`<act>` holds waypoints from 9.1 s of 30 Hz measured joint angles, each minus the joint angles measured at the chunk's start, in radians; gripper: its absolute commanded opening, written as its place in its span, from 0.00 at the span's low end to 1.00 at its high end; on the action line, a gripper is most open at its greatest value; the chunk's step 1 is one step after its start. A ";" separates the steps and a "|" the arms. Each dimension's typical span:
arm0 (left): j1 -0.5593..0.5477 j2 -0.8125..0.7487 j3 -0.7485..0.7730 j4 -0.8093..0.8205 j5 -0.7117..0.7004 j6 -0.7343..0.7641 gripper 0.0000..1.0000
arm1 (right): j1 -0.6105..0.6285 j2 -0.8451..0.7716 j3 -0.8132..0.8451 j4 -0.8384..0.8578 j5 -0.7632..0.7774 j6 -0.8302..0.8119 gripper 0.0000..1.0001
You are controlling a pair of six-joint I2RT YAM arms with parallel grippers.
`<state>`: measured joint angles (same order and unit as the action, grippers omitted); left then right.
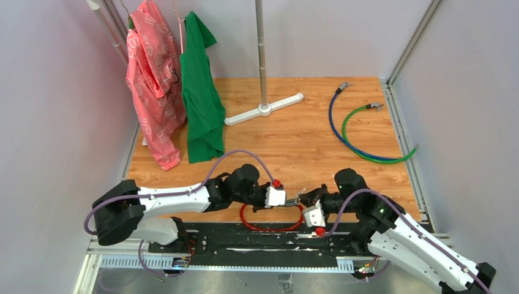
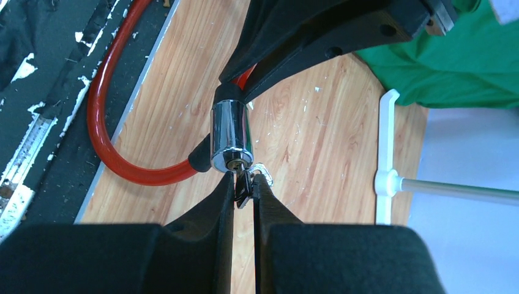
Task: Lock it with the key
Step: Lock the lock.
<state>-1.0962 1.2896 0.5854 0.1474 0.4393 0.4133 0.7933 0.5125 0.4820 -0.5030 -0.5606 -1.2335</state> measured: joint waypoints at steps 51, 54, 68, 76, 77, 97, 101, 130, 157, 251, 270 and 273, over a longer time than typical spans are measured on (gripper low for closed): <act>0.000 0.002 0.017 -0.014 0.052 0.018 0.00 | -0.092 0.213 0.351 -0.146 0.003 0.991 0.59; 0.000 0.002 0.017 -0.014 0.052 0.018 0.00 | -0.095 0.206 0.359 -0.145 -0.009 1.043 0.61; 0.000 -0.008 0.017 -0.015 0.052 0.013 0.00 | -0.132 0.118 0.268 -0.173 0.256 1.991 0.46; 0.000 -0.010 0.016 -0.008 0.063 0.013 0.00 | -0.133 0.149 0.251 -0.211 0.158 2.187 0.50; 0.000 -0.010 0.016 -0.007 0.063 0.013 0.00 | -0.132 0.161 0.249 -0.220 0.146 2.196 0.49; 0.000 -0.008 0.009 0.016 0.090 0.008 0.00 | -0.066 0.137 0.266 -0.353 0.158 2.259 0.46; 0.000 -0.008 0.003 0.027 0.092 0.004 0.00 | -0.059 0.123 0.245 -0.297 0.158 2.285 0.46; 0.001 -0.008 -0.006 0.034 0.081 -0.002 0.00 | -0.047 0.187 0.212 -0.277 0.266 2.290 0.33; 0.001 -0.008 -0.002 0.026 0.077 0.003 0.00 | -0.047 0.091 0.233 -0.198 0.246 1.709 0.50; 0.002 0.026 0.021 0.021 0.072 0.005 0.00 | 0.190 0.039 0.116 -0.164 0.217 0.071 0.69; 0.002 0.026 0.025 0.016 0.077 0.006 0.00 | 0.178 0.121 0.435 -0.341 0.197 0.602 0.70; 0.002 0.026 0.025 0.015 0.077 0.006 0.00 | 0.170 0.189 0.526 -0.379 0.258 0.729 0.68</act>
<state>-1.0943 1.3159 0.6102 0.1627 0.5167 0.4194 0.9634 0.7013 1.0084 -0.8818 -0.3023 -0.5041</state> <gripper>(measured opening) 0.060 0.694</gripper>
